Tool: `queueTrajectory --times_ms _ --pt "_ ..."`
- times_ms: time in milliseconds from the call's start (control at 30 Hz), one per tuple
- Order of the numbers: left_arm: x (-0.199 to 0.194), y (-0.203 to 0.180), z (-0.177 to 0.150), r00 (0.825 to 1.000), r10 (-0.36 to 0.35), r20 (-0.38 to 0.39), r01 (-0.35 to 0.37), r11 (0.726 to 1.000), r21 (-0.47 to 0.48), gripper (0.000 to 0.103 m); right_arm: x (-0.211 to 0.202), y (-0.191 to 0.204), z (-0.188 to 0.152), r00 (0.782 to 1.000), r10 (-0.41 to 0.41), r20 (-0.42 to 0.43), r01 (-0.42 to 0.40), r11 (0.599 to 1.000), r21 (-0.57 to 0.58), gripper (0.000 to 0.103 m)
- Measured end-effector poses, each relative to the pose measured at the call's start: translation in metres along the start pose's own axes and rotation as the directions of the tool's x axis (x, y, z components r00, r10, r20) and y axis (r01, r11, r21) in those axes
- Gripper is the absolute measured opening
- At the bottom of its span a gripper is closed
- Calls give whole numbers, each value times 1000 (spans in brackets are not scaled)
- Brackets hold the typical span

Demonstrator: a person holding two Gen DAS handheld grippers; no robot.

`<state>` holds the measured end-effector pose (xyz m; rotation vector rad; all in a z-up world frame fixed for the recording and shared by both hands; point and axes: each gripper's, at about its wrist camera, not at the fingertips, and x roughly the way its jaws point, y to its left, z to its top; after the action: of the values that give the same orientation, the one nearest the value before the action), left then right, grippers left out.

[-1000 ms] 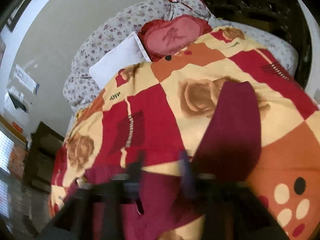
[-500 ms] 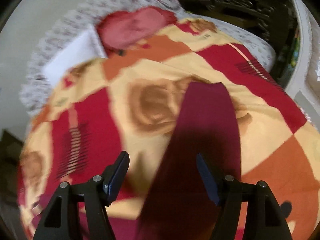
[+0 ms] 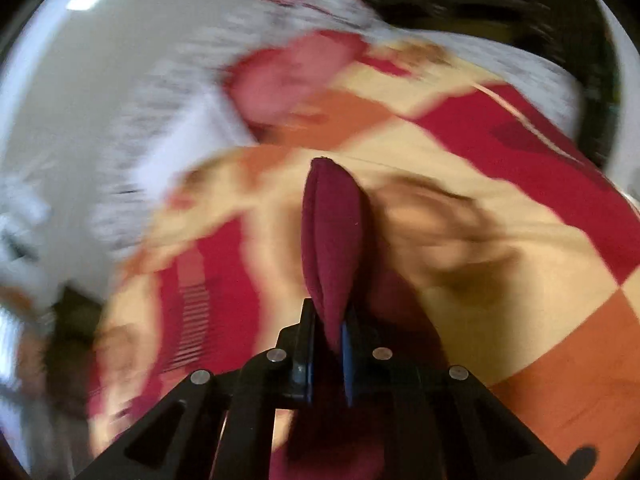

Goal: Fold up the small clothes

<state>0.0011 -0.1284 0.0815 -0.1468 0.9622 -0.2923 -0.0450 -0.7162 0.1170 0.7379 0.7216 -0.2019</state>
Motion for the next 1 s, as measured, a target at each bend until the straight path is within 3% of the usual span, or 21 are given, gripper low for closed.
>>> queueTrajectory --times_ms 67,133,233,300,367,433,533,633,667,767,833,1000 --pt "-10 3 5 1000 -15 23 15 1000 -15 66 -17 52 -12 994 112 -17 -114 987 -117 10" --pt "-21 5 10 998 -36 47 37 999 -30 66 -25 112 -33 970 232 -74 -243 941 -235 10" --pt "-35 6 15 995 -54 83 58 997 -49 66 -16 194 -84 917 337 -214 -395 839 -374 10" --pt "-40 7 16 994 -63 94 69 996 -61 66 -2 238 -126 888 360 -287 -457 762 -458 10" --pt "-40 8 15 993 -77 95 83 994 -69 66 19 268 -173 898 315 -307 -438 711 -551 10" --pt "-34 9 13 993 -84 85 91 993 -78 66 50 278 -212 900 272 -341 -426 715 -554 11" --pt "-22 6 9 995 -97 38 99 993 -66 66 91 272 -247 868 143 -475 -403 762 -508 14" --pt "-16 3 8 994 -101 30 102 994 -47 66 69 253 -249 863 187 -469 -425 771 -474 15" --pt "-13 2 9 994 -106 30 107 993 -44 66 57 249 -244 870 196 -451 -423 768 -482 17" --pt "-4 -2 11 993 -118 23 119 992 -51 66 20 232 -230 898 204 -390 -396 760 -515 49" --pt "4 -7 11 992 -125 13 126 991 -46 66 0 215 -215 916 193 -353 -362 776 -516 49" --pt "25 -16 3 991 -127 -50 126 992 -31 66 -26 145 -180 967 134 -218 -215 890 -402 49"
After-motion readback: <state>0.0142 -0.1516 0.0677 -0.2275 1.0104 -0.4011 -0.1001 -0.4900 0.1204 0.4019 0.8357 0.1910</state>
